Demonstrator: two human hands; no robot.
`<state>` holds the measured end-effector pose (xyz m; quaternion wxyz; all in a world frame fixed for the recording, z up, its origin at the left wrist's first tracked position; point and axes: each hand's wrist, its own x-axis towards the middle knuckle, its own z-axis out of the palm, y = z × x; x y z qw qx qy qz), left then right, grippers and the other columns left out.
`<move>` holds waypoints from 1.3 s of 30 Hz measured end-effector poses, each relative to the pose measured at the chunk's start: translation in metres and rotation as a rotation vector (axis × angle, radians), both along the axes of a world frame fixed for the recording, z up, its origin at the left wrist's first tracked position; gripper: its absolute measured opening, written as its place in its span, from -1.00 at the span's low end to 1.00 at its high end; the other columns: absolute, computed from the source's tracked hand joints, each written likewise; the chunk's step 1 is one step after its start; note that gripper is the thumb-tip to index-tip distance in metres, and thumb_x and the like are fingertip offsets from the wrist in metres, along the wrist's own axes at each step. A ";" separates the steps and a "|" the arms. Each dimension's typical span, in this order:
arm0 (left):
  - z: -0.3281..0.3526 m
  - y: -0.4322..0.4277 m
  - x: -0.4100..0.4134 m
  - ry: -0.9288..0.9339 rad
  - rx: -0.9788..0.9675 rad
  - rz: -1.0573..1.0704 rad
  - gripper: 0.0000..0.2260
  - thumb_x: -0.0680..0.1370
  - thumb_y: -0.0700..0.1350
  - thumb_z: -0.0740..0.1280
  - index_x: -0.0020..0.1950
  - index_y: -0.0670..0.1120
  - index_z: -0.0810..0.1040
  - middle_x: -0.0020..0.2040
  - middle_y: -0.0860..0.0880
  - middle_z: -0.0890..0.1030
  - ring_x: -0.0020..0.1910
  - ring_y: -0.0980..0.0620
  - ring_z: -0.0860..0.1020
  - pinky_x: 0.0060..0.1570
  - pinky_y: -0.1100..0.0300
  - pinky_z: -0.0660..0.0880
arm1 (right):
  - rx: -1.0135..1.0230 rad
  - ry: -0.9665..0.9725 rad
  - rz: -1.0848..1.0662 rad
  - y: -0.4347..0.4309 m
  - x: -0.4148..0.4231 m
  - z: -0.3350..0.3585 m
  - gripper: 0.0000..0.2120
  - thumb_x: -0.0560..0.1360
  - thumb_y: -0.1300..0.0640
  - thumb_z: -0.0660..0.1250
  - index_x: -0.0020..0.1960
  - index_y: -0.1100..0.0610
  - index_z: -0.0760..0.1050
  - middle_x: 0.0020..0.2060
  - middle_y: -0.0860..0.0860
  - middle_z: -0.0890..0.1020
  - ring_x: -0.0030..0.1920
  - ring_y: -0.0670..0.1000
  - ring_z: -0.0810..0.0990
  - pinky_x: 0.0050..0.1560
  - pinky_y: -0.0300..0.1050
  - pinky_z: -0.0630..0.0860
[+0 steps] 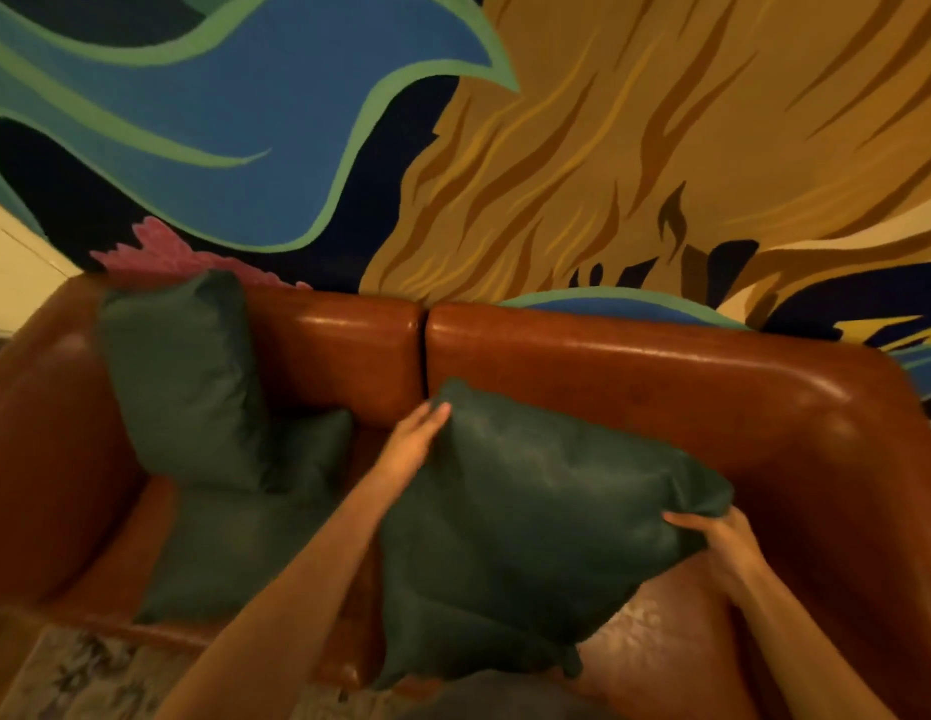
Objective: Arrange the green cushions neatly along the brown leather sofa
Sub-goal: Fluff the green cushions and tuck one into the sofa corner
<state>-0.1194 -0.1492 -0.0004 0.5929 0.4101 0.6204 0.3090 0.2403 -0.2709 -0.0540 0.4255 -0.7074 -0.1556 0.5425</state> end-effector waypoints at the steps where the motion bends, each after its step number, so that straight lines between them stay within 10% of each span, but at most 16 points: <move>1: -0.007 -0.008 0.016 -0.002 0.087 -0.047 -0.68 0.59 -0.13 0.30 0.35 -0.08 0.47 0.28 -0.07 0.57 0.27 0.05 0.50 0.32 0.14 0.39 | -0.032 -0.018 -0.038 -0.010 0.010 -0.006 -0.24 -0.09 0.19 0.67 0.11 0.18 0.57 0.06 0.15 0.66 0.11 0.23 0.62 0.27 0.29 0.47; 8: -0.019 -0.052 0.110 0.256 0.394 -0.215 -0.68 0.38 0.19 0.40 0.02 0.04 0.55 -0.06 0.07 0.64 -0.06 0.07 0.59 0.01 0.03 0.54 | -0.290 -0.598 0.009 -0.043 0.039 0.015 -0.04 0.29 0.41 0.47 0.56 0.18 0.05 0.49 0.29 0.24 0.46 0.33 0.25 0.41 0.27 0.30; 15: -0.019 -0.080 0.132 0.275 0.522 -0.325 -0.44 0.51 0.21 0.32 0.45 0.00 0.40 0.41 0.04 0.47 0.38 0.10 0.40 0.42 0.14 0.32 | -0.269 -0.840 0.746 -0.015 0.008 0.009 -0.02 0.09 0.07 0.32 0.52 0.11 0.19 0.45 0.19 0.32 0.46 0.27 0.28 0.44 0.24 0.25; 19: -0.016 -0.090 0.133 0.315 0.557 -0.411 -0.15 0.41 0.38 0.26 0.58 0.07 0.02 0.58 0.05 0.14 0.54 0.11 0.12 0.50 0.19 0.13 | -0.231 -0.896 0.727 -0.012 -0.003 0.016 -0.03 0.08 0.00 0.36 0.49 0.09 0.25 0.31 0.18 0.43 0.32 0.27 0.39 0.36 0.16 0.34; 28: -0.027 0.009 0.026 0.307 0.500 -0.176 -0.51 0.36 -0.04 0.53 0.25 0.01 0.49 0.18 -0.03 0.59 0.18 -0.01 0.56 0.28 0.14 0.43 | 0.215 -1.008 0.378 -0.010 -0.046 0.037 -0.26 0.33 0.00 0.56 0.42 0.08 0.36 0.38 0.07 0.36 0.40 0.10 0.29 0.44 0.01 0.25; 33: -0.023 0.015 -0.062 0.210 0.324 -0.213 -0.58 0.40 -0.34 0.48 0.04 0.11 0.47 0.05 -0.02 0.57 0.10 0.00 0.50 0.06 0.43 0.45 | 0.095 -0.389 -0.118 0.000 -0.070 0.026 -0.14 0.36 0.09 0.56 0.52 0.12 0.17 0.49 0.10 0.27 0.45 0.09 0.32 0.45 0.04 0.32; 35: -0.022 0.014 -0.098 0.325 0.268 -0.306 -0.59 0.39 -0.44 0.43 0.03 0.01 0.47 0.06 -0.14 0.56 0.08 -0.05 0.49 -0.03 0.54 0.43 | 0.098 -0.089 -0.055 0.025 -0.094 0.025 -0.39 0.38 0.19 0.53 0.37 0.14 0.39 0.36 0.14 0.49 0.18 0.04 0.58 0.22 -0.12 0.54; 39: 0.012 0.025 -0.143 0.765 0.320 -0.424 -0.48 0.34 -0.32 0.50 0.28 -0.20 0.47 0.15 -0.17 0.56 -0.07 0.00 0.55 0.02 0.51 0.39 | 0.208 -0.116 0.164 0.058 -0.135 0.027 -0.62 0.36 0.27 0.54 0.14 0.13 0.56 0.03 0.04 0.67 -0.15 -0.24 0.67 0.10 -0.10 0.58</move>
